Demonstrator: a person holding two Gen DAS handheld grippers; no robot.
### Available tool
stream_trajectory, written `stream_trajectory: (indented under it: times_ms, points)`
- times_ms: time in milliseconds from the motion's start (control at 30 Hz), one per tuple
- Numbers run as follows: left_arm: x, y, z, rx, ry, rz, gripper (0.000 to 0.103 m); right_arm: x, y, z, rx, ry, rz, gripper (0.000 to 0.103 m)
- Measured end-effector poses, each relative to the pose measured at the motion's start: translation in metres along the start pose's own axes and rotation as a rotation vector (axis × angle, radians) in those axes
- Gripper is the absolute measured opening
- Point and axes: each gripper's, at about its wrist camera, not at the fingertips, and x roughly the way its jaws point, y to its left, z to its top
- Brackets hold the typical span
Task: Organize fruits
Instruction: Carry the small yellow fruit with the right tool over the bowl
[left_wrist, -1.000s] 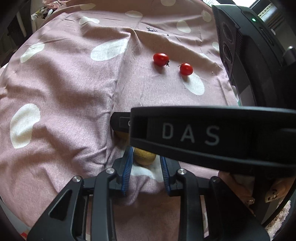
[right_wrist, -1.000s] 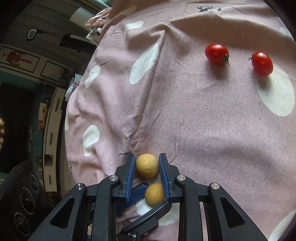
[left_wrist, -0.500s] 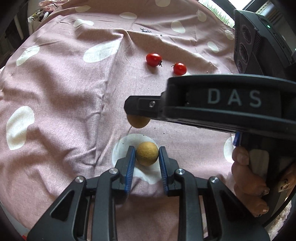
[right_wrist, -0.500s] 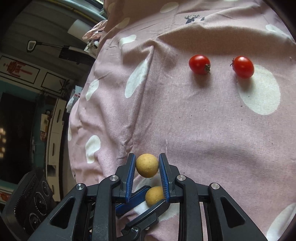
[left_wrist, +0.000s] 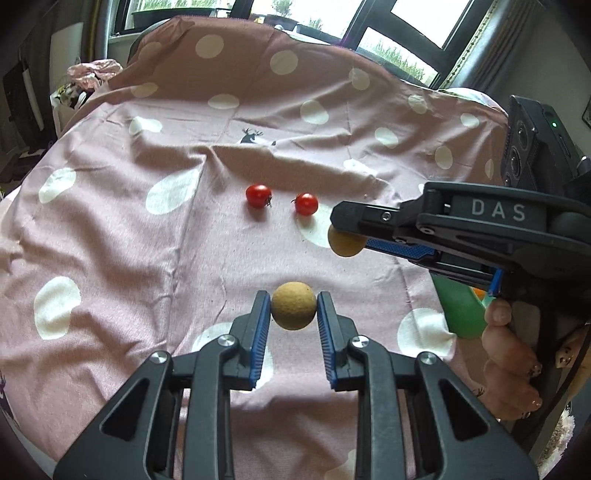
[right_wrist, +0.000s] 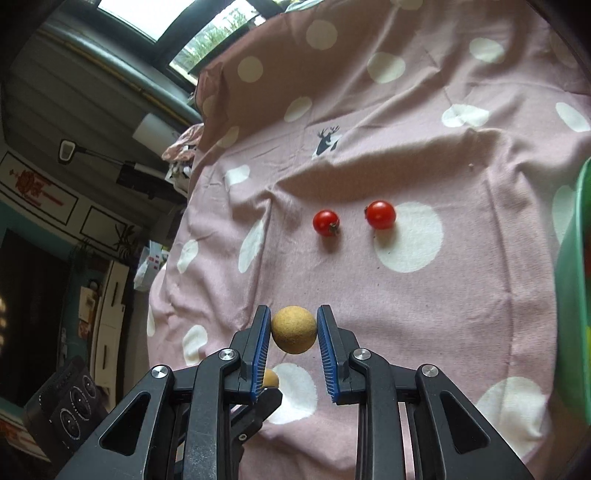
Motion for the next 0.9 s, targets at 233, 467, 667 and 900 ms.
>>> stream_trajectory:
  times_ms: [233, 467, 667, 900]
  points:
    - [-0.01, -0.04, 0.016, 0.07, -0.09, -0.048, 0.025, -0.053, -0.009, 0.0, 0.02, -0.165, -0.073, 0.027]
    - [-0.018, -0.08, 0.03, 0.122, -0.157, -0.134, 0.025, -0.102, -0.024, -0.003, 0.055, -0.321, -0.162, 0.027]
    - [-0.016, -0.114, 0.042, 0.153, -0.179, -0.208, 0.025, -0.141, -0.041, -0.01, 0.088, -0.428, -0.217, 0.027]
    - [-0.002, -0.146, 0.048, 0.176, -0.163, -0.284, 0.025, -0.174, -0.074, -0.017, 0.171, -0.508, -0.277, 0.027]
